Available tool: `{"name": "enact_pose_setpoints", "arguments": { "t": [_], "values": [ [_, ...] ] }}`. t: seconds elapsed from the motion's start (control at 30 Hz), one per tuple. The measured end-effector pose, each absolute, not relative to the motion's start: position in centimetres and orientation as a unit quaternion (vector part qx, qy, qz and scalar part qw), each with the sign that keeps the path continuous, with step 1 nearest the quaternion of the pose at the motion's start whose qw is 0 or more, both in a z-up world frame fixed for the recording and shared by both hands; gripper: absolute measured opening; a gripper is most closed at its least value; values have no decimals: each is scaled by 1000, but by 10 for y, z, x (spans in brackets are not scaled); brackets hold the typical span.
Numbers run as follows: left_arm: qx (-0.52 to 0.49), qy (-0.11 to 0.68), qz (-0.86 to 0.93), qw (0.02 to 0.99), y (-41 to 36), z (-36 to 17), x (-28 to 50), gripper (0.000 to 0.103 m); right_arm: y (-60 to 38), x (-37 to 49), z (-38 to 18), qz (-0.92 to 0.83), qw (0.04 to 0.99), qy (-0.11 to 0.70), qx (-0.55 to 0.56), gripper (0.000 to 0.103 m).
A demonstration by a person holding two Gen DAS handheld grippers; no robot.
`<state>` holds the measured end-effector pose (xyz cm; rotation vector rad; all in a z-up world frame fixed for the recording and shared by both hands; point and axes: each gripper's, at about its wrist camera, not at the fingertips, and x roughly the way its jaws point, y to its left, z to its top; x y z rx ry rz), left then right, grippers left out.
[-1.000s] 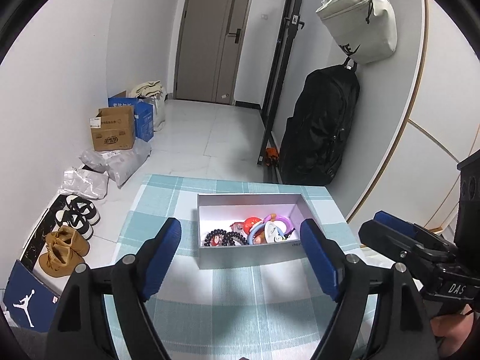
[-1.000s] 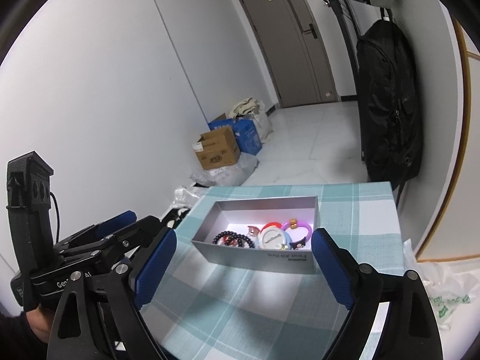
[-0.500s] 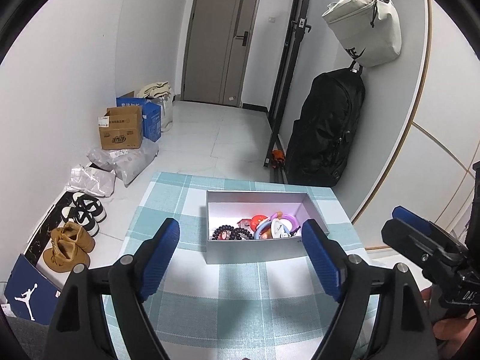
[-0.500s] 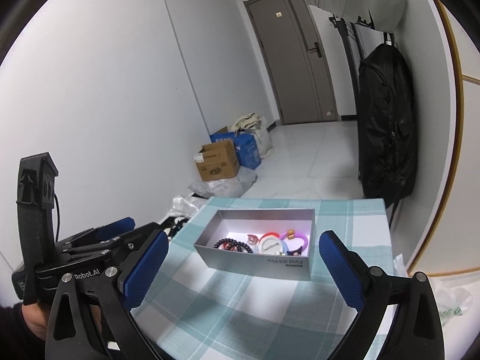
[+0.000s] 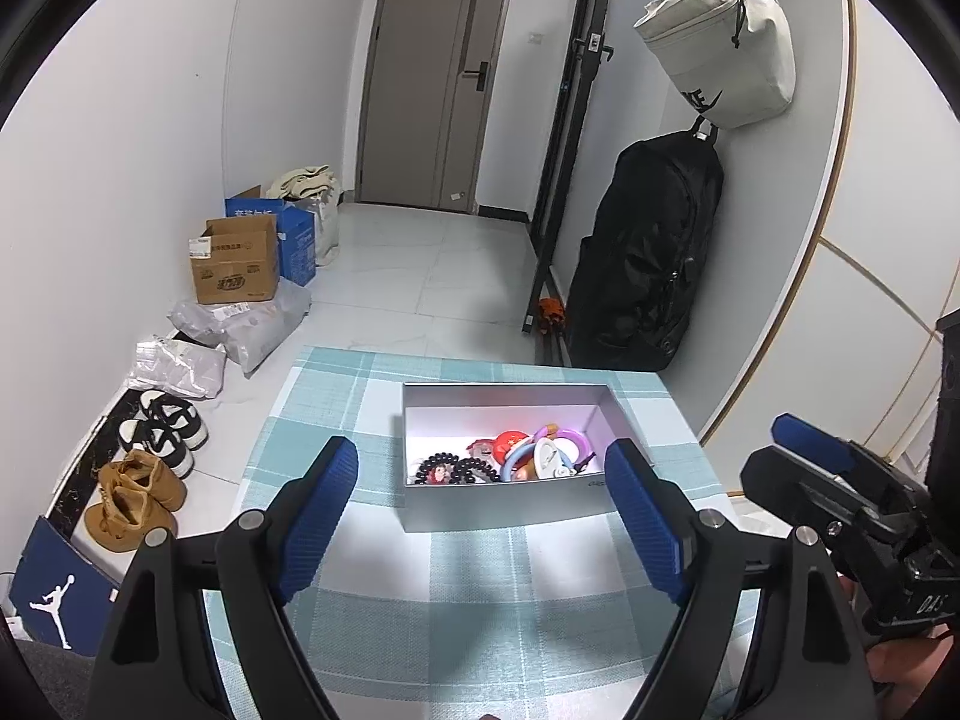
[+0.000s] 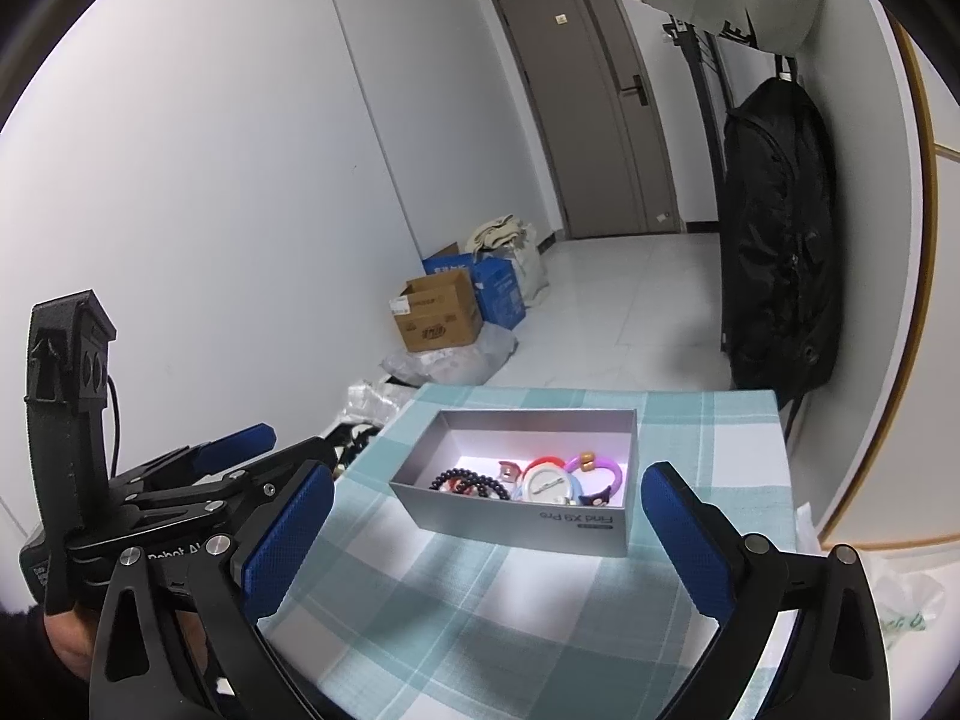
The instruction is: Organize jewelry
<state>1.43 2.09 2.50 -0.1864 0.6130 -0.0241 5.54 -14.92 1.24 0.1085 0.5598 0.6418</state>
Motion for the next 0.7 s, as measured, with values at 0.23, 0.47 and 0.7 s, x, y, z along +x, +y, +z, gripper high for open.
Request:
{"name": "enact_pose_setpoints", "arguments": {
  "t": [0.23, 0.47, 0.7],
  "values": [
    [-99, 303, -16, 948, 22, 23, 17, 81, -150, 55, 14, 311, 910, 271, 54, 103],
    [-98, 302, -19, 948, 21, 24, 17, 81, -149, 57, 13, 310, 909, 273, 53, 103],
    [-97, 301, -18, 949, 20, 24, 17, 81, -149, 56, 14, 311, 909, 274, 51, 103]
  ]
}}
